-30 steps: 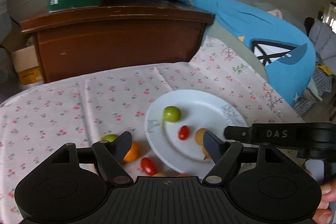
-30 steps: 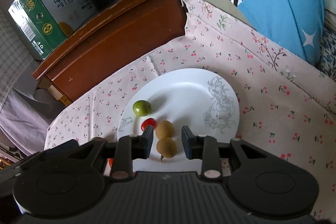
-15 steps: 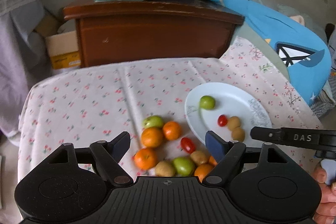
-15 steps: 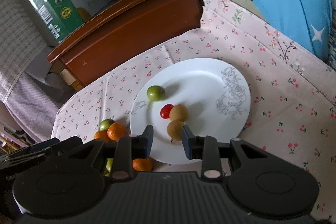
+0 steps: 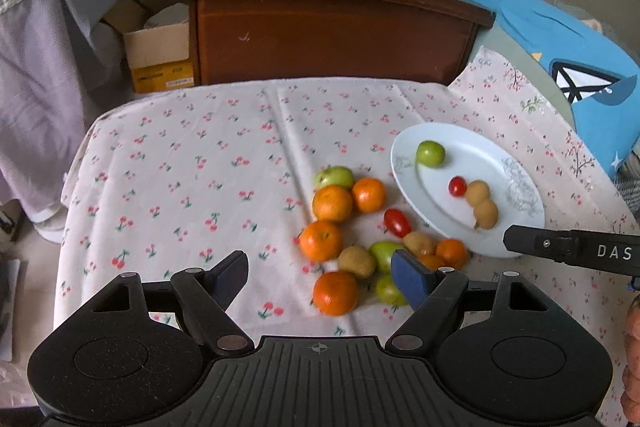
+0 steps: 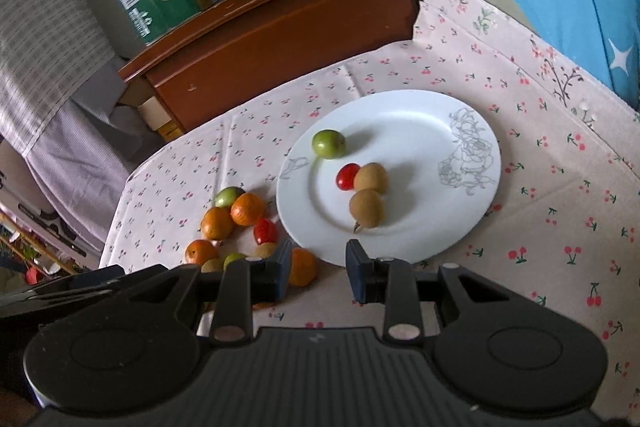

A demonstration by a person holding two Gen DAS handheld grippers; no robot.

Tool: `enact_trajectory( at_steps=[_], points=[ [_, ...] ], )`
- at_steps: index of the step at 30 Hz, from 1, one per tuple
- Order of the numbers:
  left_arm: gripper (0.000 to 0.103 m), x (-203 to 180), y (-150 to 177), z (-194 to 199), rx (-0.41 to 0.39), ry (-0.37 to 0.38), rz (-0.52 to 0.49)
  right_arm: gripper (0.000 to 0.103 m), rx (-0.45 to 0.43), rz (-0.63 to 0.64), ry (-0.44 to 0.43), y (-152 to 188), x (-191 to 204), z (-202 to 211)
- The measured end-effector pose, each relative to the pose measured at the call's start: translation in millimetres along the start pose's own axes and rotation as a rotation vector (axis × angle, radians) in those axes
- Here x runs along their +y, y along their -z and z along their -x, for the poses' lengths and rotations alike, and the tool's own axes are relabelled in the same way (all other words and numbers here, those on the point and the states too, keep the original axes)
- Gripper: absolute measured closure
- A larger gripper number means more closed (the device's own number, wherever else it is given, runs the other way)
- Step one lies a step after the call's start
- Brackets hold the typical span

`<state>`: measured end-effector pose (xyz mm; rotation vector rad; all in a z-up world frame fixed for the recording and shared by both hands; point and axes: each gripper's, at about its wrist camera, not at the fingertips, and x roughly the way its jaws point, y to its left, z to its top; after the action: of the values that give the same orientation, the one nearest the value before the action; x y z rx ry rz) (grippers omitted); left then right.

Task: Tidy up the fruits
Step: 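Withdraw both grippers from the plate toward the fruit cluster, then move left gripper toward a tangerine while right gripper approaches another tangerine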

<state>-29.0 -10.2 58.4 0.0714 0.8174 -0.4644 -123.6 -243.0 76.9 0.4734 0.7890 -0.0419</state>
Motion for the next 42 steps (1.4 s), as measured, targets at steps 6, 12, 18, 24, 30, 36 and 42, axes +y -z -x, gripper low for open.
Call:
enact_trajectory(
  at_steps=[6, 12, 18, 24, 30, 36, 42],
  points=[
    [0.023, 4.6, 12.0, 1.9, 0.017, -0.019, 0.006, 0.072, 0.003, 0.052, 0.001, 11.9, 12.0, 2.2],
    [0.023, 8.6, 20.7, 4.8, 0.020, -0.043, -0.002, 0.072, 0.022, 0.052, -0.015, 27.7, 20.6, 1.6],
    [0.023, 11.4, 25.4, 6.0, -0.010, -0.075, -0.023, 0.072, 0.032, 0.036, -0.021, 37.4, 25.6, -5.0],
    [0.024, 12.5, 27.2, 0.6, -0.016, -0.069, -0.028, 0.072, 0.030, 0.019, -0.024, 36.3, 31.3, -18.2],
    [0.027, 8.9, 28.7, -9.0, -0.007, -0.032, -0.024, 0.071, 0.054, -0.047, -0.033, 34.2, 27.6, -33.2],
    [0.027, 7.7, 29.0, -15.7, -0.010, 0.004, -0.010, 0.069, 0.066, -0.103, -0.045, 32.9, 23.9, -43.5],
    [0.034, 4.3, 29.7, -24.4, -0.007, 0.032, -0.015, 0.069, 0.060, -0.112, -0.049, 31.3, 24.4, -48.1]
  ],
)
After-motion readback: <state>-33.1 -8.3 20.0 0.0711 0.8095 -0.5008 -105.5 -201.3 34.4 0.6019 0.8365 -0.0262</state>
